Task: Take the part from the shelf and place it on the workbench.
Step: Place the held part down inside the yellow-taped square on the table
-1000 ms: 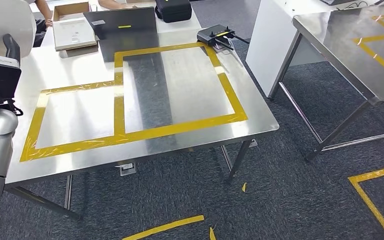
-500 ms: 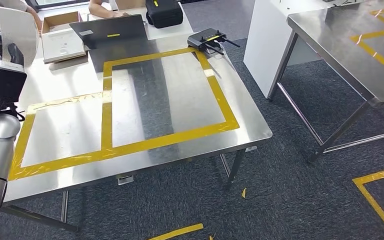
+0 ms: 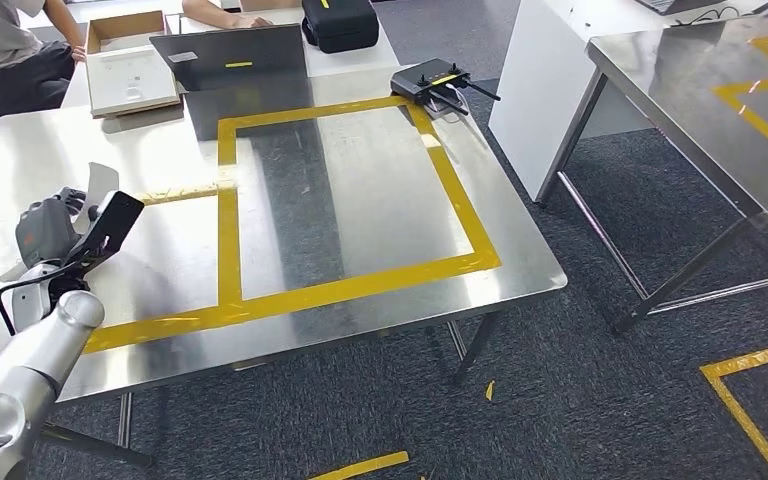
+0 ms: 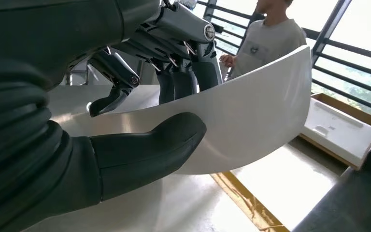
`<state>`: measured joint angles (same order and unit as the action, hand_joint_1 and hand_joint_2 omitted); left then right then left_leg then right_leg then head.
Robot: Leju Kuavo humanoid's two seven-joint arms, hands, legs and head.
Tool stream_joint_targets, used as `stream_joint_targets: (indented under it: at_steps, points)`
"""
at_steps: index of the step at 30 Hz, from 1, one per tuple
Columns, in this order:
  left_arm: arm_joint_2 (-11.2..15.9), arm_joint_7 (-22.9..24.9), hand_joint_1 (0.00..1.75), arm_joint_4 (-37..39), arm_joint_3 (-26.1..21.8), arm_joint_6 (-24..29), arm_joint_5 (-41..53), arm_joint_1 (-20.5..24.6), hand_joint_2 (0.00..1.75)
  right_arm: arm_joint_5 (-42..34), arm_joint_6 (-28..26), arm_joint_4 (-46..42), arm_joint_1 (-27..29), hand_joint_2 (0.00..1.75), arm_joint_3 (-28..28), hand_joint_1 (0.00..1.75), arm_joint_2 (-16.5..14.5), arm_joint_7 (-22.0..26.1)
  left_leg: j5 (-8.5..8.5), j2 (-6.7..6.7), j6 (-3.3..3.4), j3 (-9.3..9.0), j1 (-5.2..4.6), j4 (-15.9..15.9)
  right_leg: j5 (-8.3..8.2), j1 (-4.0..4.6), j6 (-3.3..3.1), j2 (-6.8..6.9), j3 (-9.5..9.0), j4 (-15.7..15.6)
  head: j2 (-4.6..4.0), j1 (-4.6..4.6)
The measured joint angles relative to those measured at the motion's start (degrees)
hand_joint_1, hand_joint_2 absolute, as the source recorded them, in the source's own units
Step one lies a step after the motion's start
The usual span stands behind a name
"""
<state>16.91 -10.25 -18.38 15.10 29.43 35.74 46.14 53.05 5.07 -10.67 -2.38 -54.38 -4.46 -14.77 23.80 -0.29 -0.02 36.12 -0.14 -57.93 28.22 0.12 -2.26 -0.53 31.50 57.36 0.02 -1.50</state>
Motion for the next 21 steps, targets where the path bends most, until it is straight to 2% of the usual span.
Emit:
stream_joint_targets:
  at_steps: [3, 4, 8, 12, 14, 18, 21]
  points:
    - [-0.09, 1.37, 1.75, 1.67, 0.17, -0.16, 0.54, -0.46, 1.75, 0.33, 0.02, 0.0, 0.13, 0.0, 0.0, 0.0, 0.24, -0.01, 0.1, -0.02, 0.15, 0.0, -0.06, -0.05, 0.05, -0.14, 1.59, 0.02, -0.19, -0.24, 0.0, 0.0]
    - [-0.08, 1.96, 1.75, 2.09, 0.29, -0.1, 0.83, -0.75, 1.75, 0.61, 0.06, 0.0, 0.19, 0.0, 0.0, 0.0, 0.34, 0.0, 0.12, -0.01, 0.18, -0.03, -0.09, -0.06, 0.08, -0.19, 1.93, 0.02, -0.24, -0.27, 0.0, 0.0]
    - [0.23, 2.48, 1.75, 3.23, 0.58, 1.48, 1.48, -3.47, 1.75, 2.07, 0.48, 0.0, 0.71, 0.0, 0.1, 0.0, 1.19, 0.01, 0.14, 0.02, 0.18, -0.15, -0.1, -0.06, 0.14, -0.21, 2.14, 0.03, -0.31, -0.25, 0.0, -0.01]
    - [1.06, -0.61, 0.0, 3.89, 0.66, 4.25, 2.54, -5.57, 1.75, 3.56, 1.2, 0.0, 0.92, 0.0, 0.63, 0.0, 1.88, 0.0, 0.14, 0.03, 0.16, -0.2, 0.01, -0.05, 0.17, -0.21, 2.12, 0.03, -0.27, -0.18, 0.0, -0.02]
    - [1.2, -2.03, 0.0, 4.07, 0.97, 5.64, 4.32, -6.23, 1.75, 4.0, 1.57, 0.0, 0.86, 0.0, 0.87, 0.0, 1.92, 0.01, 0.13, 0.01, 0.14, -0.23, 0.06, -0.04, 0.2, -0.2, 2.07, 0.08, -0.26, -0.14, 0.0, -0.03]
    - [1.16, -2.51, 0.0, 4.13, 2.25, 7.5, 7.65, -6.47, 0.0, 4.55, 2.05, 0.0, 0.41, 0.0, 1.56, 0.0, 1.86, 0.02, 0.08, -0.01, 0.05, -0.25, 0.13, -0.04, 0.23, -0.17, 2.01, 0.16, -0.24, -0.05, 0.0, -0.01]
    - [1.17, -2.81, 0.0, 4.08, 2.71, 8.02, 8.49, -5.75, 0.0, 4.75, 2.05, 0.0, 0.21, 0.0, 1.94, 0.0, 1.74, 0.02, 0.06, -0.01, -0.01, -0.27, 0.14, -0.04, 0.23, -0.17, 2.0, 0.16, -0.23, 0.0, 0.0, -0.01]
